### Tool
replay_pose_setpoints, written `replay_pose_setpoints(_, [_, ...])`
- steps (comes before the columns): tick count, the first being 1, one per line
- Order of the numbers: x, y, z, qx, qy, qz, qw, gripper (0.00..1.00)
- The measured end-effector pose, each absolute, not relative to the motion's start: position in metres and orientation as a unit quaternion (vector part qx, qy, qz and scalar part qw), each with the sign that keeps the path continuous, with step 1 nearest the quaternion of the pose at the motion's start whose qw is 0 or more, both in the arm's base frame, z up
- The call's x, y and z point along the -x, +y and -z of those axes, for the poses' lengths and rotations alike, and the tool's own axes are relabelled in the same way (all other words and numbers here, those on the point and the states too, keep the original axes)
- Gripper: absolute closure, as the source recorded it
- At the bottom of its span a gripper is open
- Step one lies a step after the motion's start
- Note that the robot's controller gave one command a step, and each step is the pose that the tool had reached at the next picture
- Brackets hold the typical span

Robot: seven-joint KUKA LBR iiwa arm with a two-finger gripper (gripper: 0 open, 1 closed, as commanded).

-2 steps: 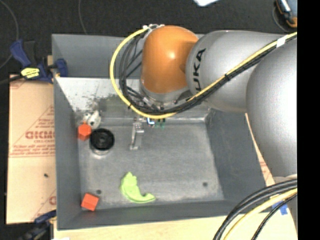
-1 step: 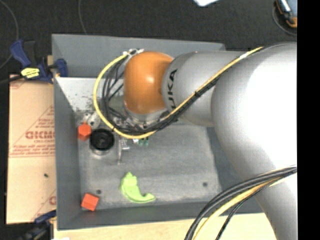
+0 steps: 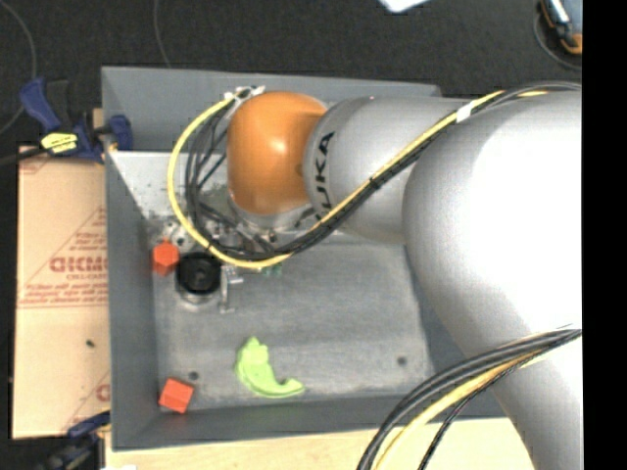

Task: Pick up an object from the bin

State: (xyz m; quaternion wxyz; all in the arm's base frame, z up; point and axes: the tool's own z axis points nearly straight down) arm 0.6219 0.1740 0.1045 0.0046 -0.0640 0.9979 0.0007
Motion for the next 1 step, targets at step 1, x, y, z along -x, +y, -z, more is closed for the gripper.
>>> replay_pose_setpoints(1, [-0.6167,0.1901,-0.0747,0.144,0.990,-0.002,0.004,0.00])
